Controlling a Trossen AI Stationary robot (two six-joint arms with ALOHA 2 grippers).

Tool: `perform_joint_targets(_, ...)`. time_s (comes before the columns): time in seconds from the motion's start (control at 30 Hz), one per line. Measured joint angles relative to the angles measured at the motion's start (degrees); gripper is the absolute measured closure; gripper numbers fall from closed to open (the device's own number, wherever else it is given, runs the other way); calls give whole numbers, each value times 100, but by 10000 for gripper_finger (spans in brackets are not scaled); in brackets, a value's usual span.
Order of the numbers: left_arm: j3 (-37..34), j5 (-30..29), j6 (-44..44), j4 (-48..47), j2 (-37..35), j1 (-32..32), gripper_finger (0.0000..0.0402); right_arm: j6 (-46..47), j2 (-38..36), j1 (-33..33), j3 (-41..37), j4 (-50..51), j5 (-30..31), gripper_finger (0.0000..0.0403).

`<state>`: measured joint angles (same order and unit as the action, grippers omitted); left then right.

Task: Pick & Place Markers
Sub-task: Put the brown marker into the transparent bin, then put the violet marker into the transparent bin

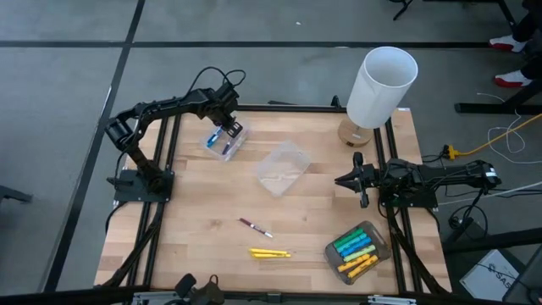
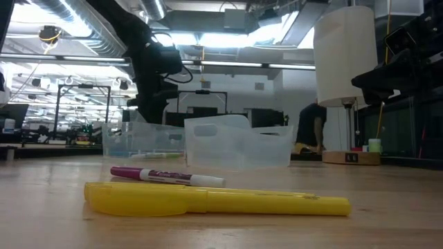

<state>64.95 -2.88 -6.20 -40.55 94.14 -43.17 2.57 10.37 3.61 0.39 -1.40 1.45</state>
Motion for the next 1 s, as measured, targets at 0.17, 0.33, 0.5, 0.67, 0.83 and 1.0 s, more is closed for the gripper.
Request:
perform_joint_targets(0.17, 0, -47, -11, -55, -1, -1, 314, 0, 0, -2, 0, 2, 0, 363)
perform_joint_targets(0.33, 1, -49, -11, -106, -1, 0, 290, 0, 0, -2, 1, 1, 2, 363)
perform_joint_targets(0.5, 160, -59, 98, -409, -68, 79, 271, 0, 0, -2, 1, 0, 0, 363)
perform_joint_targets(0.67, 229, -60, 193, -490, -253, 369, 265, 0, 0, 1, -1, 1, 0, 363)
perform_joint_targets(0.83, 232, -36, 464, -583, -437, 927, 269, 0, 0, 0, -1, 1, 0, 363)
perform_joint_targets(1.0, 232, 160, 769, -651, -554, 1546, 269, 0, 0, -1, -1, -1, 0, 363)
